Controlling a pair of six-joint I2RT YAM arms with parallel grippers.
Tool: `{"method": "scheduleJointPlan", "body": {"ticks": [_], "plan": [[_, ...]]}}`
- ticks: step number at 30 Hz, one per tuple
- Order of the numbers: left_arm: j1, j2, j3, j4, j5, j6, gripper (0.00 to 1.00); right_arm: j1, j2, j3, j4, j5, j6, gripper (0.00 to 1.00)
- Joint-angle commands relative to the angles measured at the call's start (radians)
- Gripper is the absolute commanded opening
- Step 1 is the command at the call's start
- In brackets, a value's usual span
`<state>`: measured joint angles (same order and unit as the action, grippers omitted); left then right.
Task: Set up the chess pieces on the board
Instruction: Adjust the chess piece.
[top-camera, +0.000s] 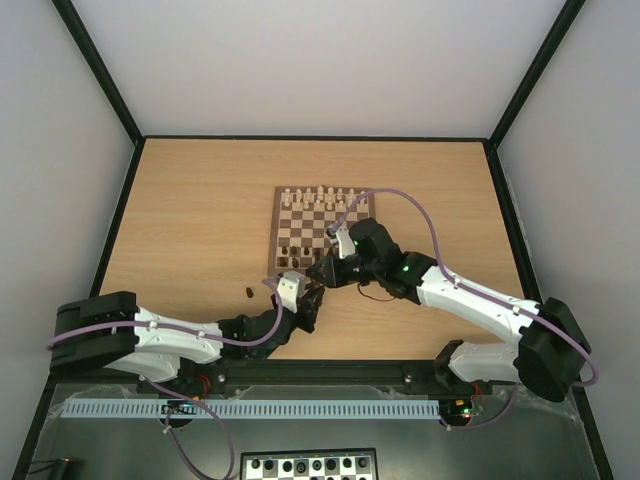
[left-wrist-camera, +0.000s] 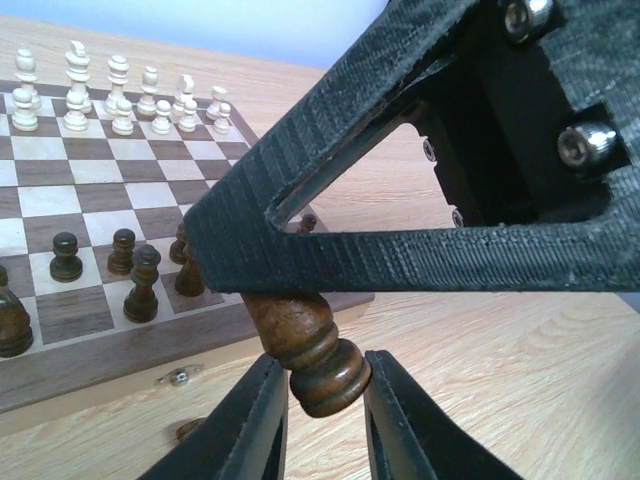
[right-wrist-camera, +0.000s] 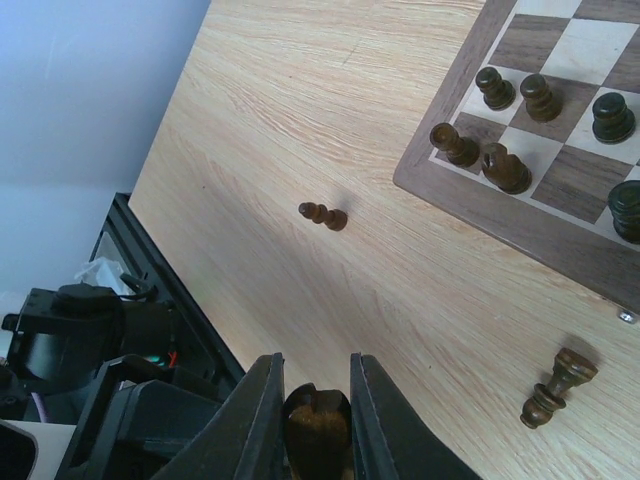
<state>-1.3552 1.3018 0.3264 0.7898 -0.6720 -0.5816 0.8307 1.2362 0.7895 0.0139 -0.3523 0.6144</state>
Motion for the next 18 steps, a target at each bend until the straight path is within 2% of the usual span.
{"method": "scheduleJointPlan", "body": {"ticks": [1, 18], "plan": [[0.016, -0.01, -0.001, 0.018, -0.038, 0.005, 0.21, -0.002, -0.038, -0.008, -0.021, -0.019, -0.001, 0.17], [0.017, -0.088, -0.019, -0.142, -0.042, 0.064, 0.18, -0.002, -0.031, 0.022, -0.098, -0.006, -0.034, 0.19]]}}
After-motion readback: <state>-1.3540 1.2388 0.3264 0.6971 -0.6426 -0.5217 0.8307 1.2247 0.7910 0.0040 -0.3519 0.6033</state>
